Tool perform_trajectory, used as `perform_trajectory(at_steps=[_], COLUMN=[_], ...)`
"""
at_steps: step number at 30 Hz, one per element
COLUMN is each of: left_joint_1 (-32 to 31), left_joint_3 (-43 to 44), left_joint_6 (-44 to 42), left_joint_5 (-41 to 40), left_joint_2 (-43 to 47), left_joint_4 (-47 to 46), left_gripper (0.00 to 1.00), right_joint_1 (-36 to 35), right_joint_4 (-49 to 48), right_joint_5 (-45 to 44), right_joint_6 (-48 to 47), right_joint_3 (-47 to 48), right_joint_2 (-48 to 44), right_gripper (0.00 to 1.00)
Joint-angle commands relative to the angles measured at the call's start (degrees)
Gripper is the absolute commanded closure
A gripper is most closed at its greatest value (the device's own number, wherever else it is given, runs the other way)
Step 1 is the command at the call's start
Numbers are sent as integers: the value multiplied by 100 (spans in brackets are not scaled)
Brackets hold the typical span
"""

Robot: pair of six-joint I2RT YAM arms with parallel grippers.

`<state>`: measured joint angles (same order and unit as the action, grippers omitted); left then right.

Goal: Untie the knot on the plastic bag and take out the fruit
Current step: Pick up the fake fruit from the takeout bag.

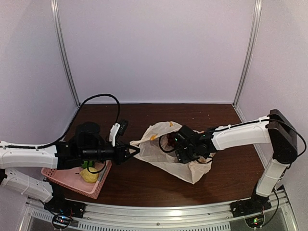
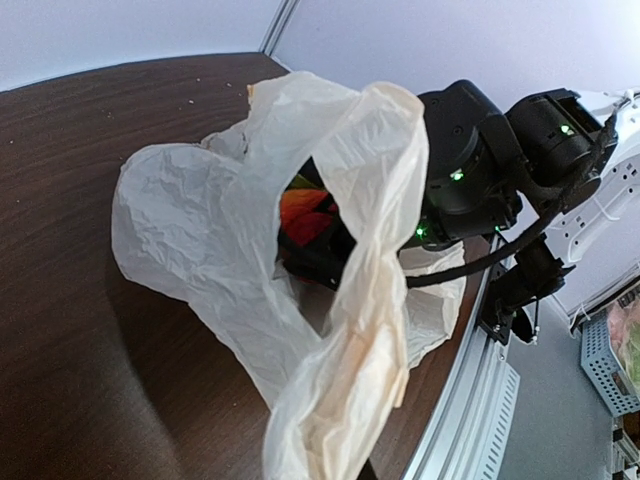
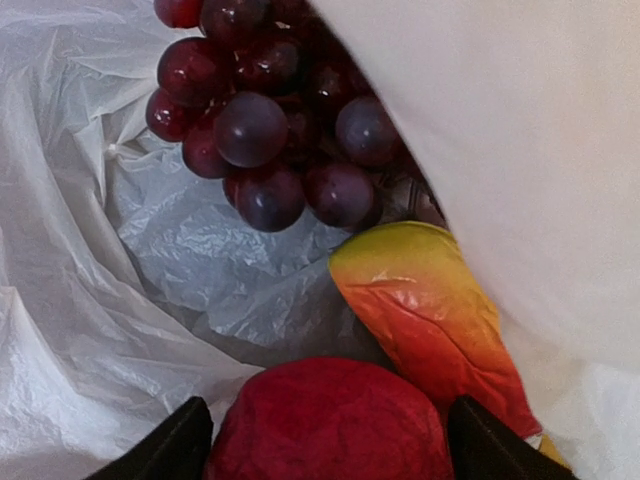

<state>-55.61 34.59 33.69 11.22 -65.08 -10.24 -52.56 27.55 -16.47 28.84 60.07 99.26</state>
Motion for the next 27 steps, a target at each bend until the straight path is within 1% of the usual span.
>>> perform_trajectory(at_steps=[1,2,3,8,11,18,24,27], left_joint_1=[-27,-27,-30,-22,-23,-28,-32,-28], left_joint_3=[3,10,19,45,101,214,254,320], left_joint_6=[-73,-73,-73,-48,-31,33,103,234], left_joint_5=[44,39,43,27,73,-48,-136,-507], left_joint_2=[22,14,4,-31,-85,-221,-271,-254], left_joint_4=[-130,-124,-127,-133,-163,-79,-49,221], left_gripper=[100,100,100,100,100,100,100,100], right_joint_1=[48,53,54,52,52,26,17,17], right_joint_4=[-175,-192,-201,-305,-569,-1648,-2683,-3201], right_joint_5=[85,103,116,240,507,1587,2919,3321], right_joint_6=[73,76,78,29,-50,-346,-484,-397], right_joint_3=[-89,-70,-52,2,-40,-205,-600,-845], right_joint_2=[127,107,77,-205,-510,-1363,-1841,-2038], right_gripper=[25,30,32,38,40,40,39,39])
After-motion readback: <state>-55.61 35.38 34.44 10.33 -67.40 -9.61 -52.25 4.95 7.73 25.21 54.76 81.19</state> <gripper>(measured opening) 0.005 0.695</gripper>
